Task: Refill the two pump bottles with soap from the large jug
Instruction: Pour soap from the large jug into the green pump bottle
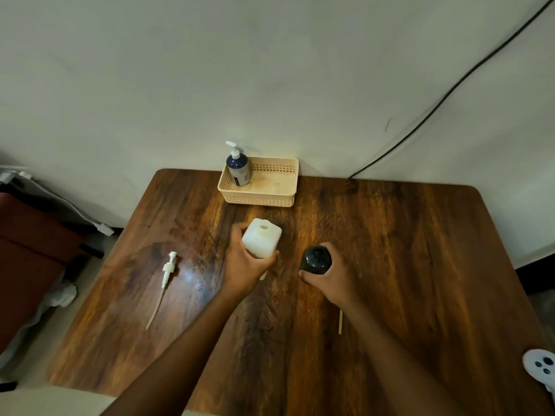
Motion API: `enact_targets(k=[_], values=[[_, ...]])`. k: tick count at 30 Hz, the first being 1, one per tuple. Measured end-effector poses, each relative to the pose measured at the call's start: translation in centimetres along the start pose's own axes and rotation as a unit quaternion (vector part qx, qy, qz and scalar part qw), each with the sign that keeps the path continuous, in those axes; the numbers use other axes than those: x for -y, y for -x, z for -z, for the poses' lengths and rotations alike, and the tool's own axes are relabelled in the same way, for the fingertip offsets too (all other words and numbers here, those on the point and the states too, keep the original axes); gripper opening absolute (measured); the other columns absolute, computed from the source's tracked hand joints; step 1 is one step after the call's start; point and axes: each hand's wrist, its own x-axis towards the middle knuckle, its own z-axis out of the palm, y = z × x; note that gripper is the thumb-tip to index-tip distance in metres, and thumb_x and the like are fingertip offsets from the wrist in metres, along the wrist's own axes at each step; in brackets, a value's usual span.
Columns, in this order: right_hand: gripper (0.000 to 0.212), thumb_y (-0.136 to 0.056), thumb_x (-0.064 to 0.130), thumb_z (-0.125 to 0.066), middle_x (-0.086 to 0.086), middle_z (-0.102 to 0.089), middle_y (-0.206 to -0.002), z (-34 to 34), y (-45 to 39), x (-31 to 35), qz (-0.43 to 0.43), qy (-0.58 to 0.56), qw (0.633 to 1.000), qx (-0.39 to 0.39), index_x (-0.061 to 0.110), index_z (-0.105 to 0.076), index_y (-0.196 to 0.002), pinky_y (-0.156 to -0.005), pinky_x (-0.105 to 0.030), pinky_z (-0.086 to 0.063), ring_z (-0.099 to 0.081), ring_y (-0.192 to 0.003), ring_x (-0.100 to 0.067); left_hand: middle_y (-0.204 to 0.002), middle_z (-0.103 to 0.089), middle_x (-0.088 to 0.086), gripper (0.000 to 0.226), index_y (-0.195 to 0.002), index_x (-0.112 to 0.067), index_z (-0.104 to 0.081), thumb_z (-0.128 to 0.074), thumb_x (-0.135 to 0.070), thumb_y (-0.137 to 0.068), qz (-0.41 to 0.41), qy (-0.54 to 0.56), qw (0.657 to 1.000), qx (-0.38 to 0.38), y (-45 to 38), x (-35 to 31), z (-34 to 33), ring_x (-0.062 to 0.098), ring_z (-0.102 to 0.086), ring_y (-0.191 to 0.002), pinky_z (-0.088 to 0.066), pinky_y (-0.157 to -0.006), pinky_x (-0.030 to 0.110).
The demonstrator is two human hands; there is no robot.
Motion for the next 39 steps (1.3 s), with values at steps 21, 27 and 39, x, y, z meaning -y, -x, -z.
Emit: enact_targets(k=[21,27,39], values=[[0.069,-0.057,0.046,-0.087,0.028,-0.057,-0.106,8.9,-3.1,25.5,0.204,-0.003,0.978,-0.046,0.042,-0.050,-0.115,-0.073,-0.007,-0.044,-0.058,-0.098,0.003,-0.104,-0.056,-0.011,0.074,-0.118,-0.035,-0.039,-0.092,-0.039,-0.067,-0.253,-0.242,0.931,0.105,-9.2,-25.1,16.2,0.011,-0.063,-0.091,-0.048,-0.062,0.012],[0.066,-0.060,0.044,-0.087,0.026,-0.060,-0.103,9.5,-3.1,28.1,0.218,-0.001,0.974,-0.056,0.042,-0.051,-0.115,-0.073,-0.009,-0.046,-0.060,-0.095,0.003,-0.099,-0.057,-0.007,0.076,-0.116,-0.033,-0.035,-0.093,-0.034,-0.067,-0.279,-0.313,0.900,0.123,-9.9,-28.2,17.1,0.012,-0.061,-0.083,-0.046,-0.060,0.021],[0.072,-0.057,0.051,-0.086,0.018,-0.063,-0.110,10.5,-3.0,30.1,0.224,0.010,0.974,-0.040,0.038,-0.053,-0.120,-0.075,-0.016,-0.049,-0.061,-0.098,-0.005,-0.095,-0.063,0.001,0.077,-0.120,-0.023,-0.038,-0.090,-0.037,-0.065,-0.323,-0.414,0.846,0.093,-9.5,-30.1,17.1,0.023,-0.061,-0.077,-0.053,-0.060,0.035]])
